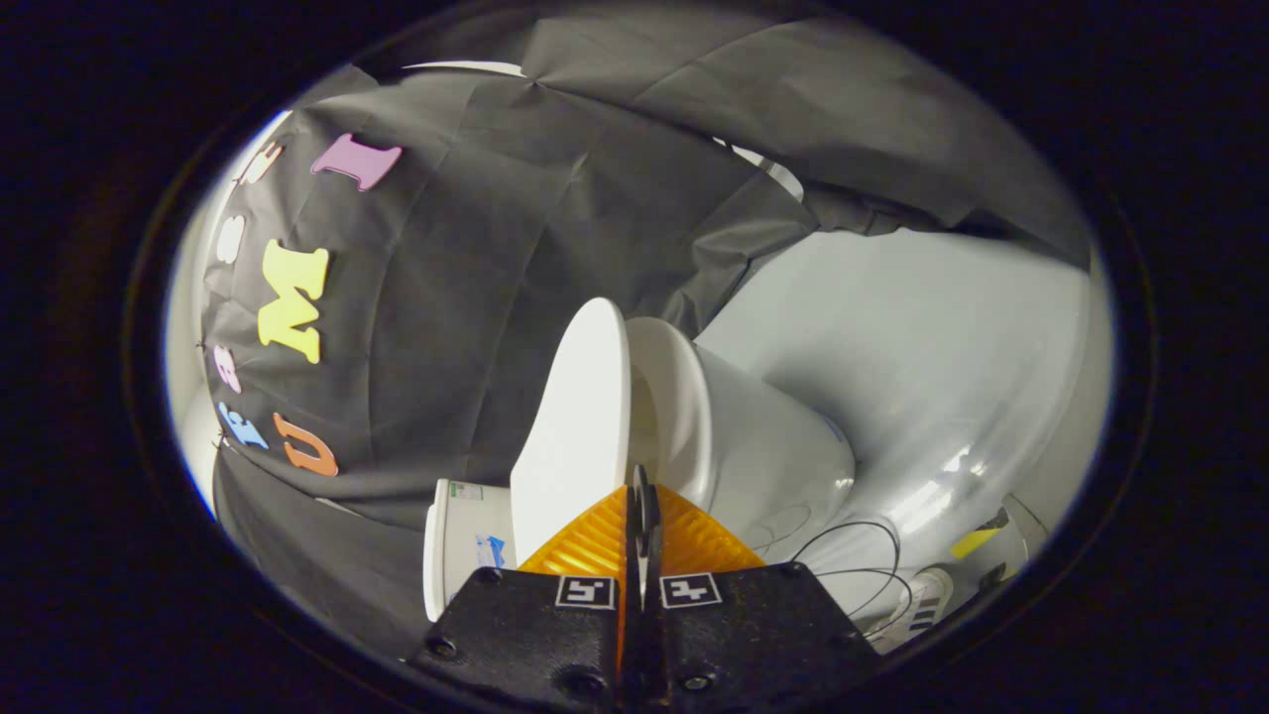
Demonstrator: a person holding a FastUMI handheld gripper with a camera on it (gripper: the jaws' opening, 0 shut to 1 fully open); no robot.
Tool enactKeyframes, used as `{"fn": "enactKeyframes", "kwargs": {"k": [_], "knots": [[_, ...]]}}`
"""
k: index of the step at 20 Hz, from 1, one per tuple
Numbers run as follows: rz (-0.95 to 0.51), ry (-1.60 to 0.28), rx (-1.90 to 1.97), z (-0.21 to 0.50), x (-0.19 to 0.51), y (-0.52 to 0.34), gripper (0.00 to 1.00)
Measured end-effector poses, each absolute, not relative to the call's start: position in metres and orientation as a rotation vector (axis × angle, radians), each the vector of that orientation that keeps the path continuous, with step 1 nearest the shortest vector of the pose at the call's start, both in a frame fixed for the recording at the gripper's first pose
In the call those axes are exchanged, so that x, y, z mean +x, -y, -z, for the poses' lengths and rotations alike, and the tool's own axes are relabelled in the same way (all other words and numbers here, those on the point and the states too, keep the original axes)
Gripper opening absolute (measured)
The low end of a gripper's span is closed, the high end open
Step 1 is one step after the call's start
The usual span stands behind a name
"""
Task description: Open the toilet lid.
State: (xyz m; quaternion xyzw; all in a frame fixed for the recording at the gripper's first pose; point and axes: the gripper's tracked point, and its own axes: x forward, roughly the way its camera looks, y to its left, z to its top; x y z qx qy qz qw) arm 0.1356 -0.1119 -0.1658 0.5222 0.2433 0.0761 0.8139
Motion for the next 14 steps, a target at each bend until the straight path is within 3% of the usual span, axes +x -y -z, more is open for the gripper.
{"fn": "enactKeyframes", "kwargs": {"k": [14], "knots": [[-0.17, -0.454, 0.978, 0.096, 0.123, 0.095, 0.04]]}}
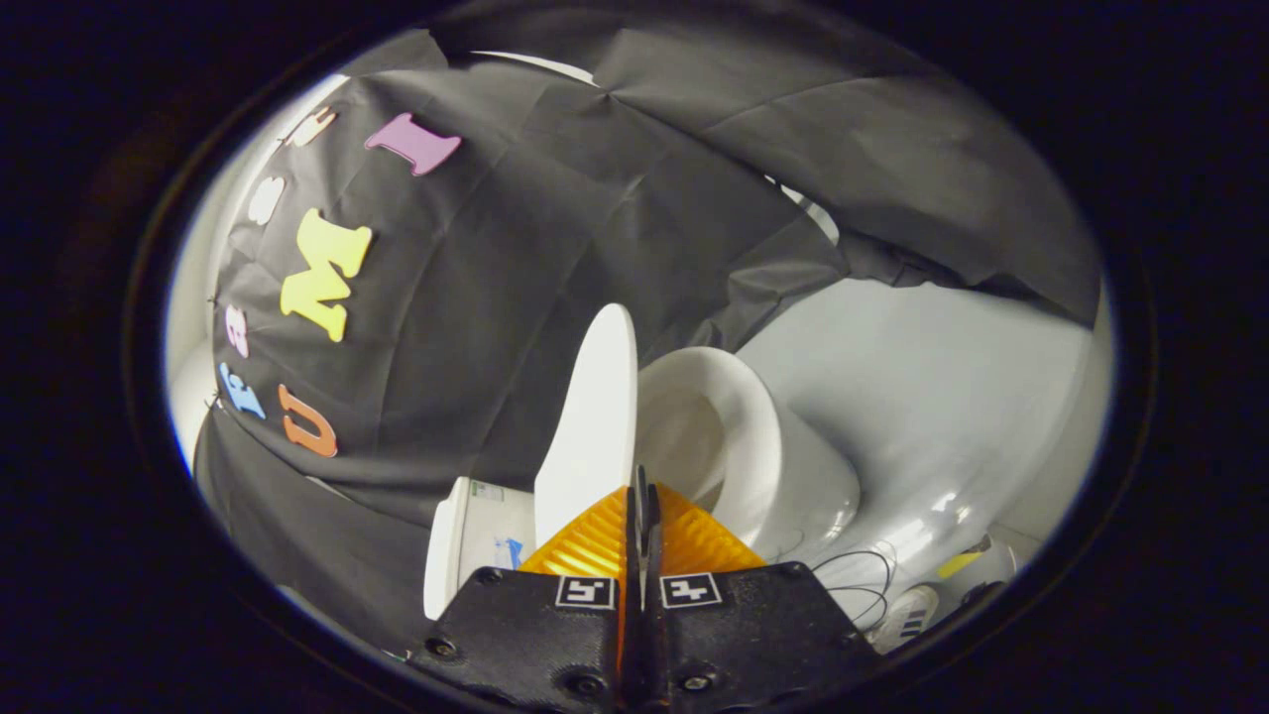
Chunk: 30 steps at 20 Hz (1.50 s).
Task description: Open the toilet lid.
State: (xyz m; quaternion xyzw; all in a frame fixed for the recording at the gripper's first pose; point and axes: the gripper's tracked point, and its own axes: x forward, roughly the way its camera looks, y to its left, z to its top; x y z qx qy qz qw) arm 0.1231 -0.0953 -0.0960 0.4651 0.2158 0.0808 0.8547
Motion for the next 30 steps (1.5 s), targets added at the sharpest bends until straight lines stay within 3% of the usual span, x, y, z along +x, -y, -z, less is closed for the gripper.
{"fn": "enactKeyframes", "kwargs": {"k": [30], "knots": [[-0.202, -0.314, 0.623, -0.058, 0.09, -0.003, 0.05]]}}
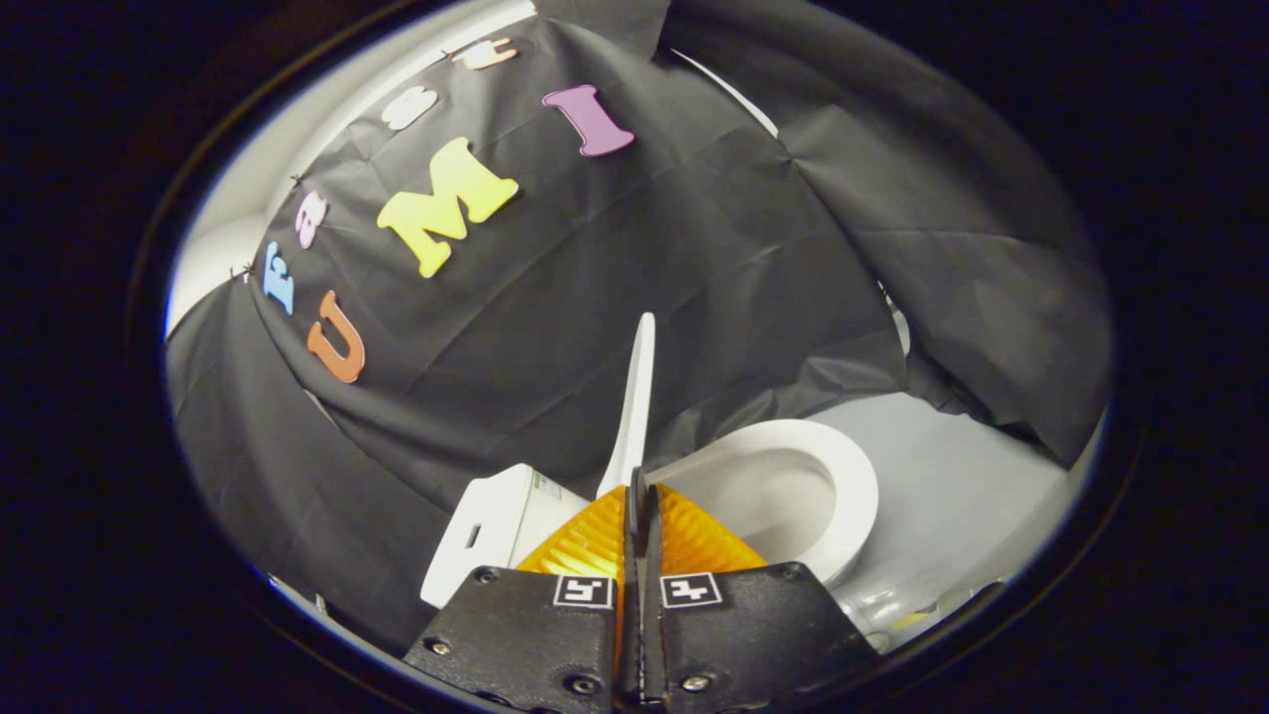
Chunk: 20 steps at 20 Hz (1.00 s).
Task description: Open the toilet lid.
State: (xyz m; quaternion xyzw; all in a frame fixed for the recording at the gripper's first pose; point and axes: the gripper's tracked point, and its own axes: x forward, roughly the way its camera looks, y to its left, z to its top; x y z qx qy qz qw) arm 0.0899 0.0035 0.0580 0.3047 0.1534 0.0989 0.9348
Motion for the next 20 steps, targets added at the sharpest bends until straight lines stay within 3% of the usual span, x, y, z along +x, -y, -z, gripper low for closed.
{"fn": "enactKeyframes", "kwargs": {"k": [20], "knots": [[-0.244, -0.255, 0.424, -0.114, 0.081, -0.088, 0.05]]}}
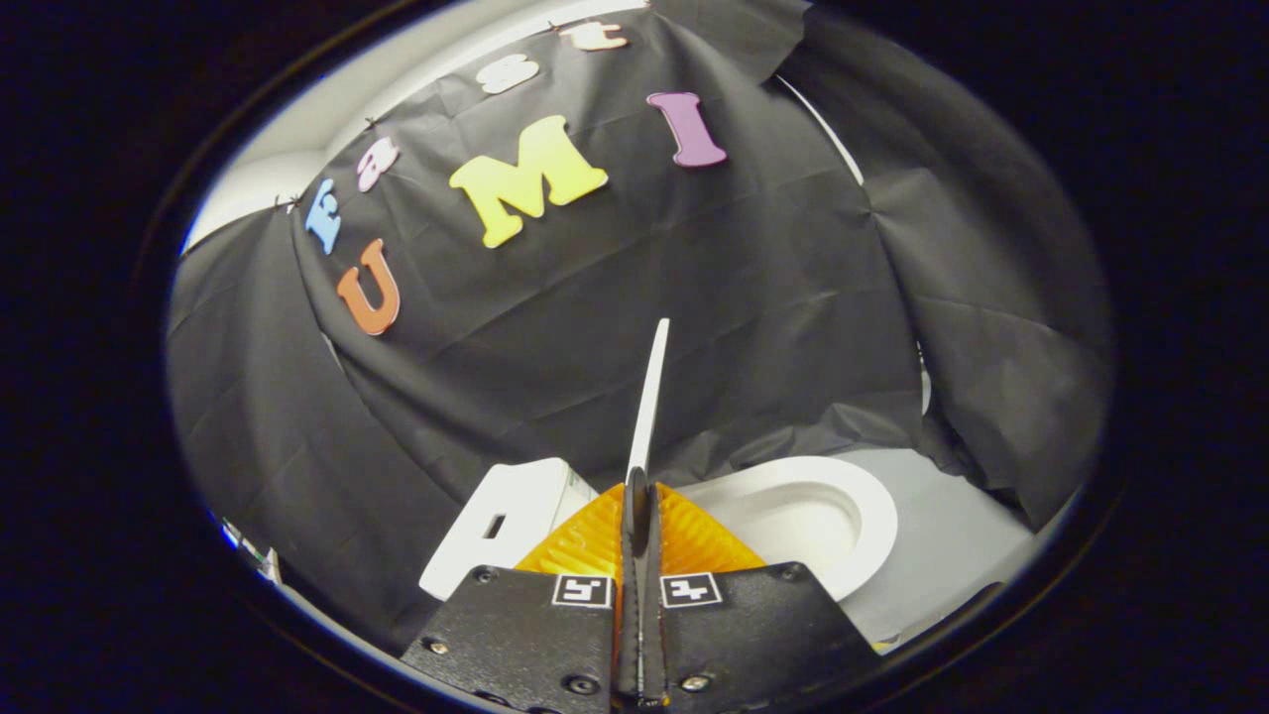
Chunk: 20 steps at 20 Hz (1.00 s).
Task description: Open the toilet lid.
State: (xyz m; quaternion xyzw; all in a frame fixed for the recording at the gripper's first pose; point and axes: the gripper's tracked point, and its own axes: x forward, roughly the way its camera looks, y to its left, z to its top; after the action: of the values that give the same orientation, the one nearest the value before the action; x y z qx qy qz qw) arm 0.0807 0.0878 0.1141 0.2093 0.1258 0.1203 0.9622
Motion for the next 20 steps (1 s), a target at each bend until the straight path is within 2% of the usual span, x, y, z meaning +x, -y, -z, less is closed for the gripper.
{"fn": "enactKeyframes", "kwargs": {"k": [20], "knots": [[-0.208, -0.14, 0.149, -0.142, 0.079, -0.178, 0.05]]}}
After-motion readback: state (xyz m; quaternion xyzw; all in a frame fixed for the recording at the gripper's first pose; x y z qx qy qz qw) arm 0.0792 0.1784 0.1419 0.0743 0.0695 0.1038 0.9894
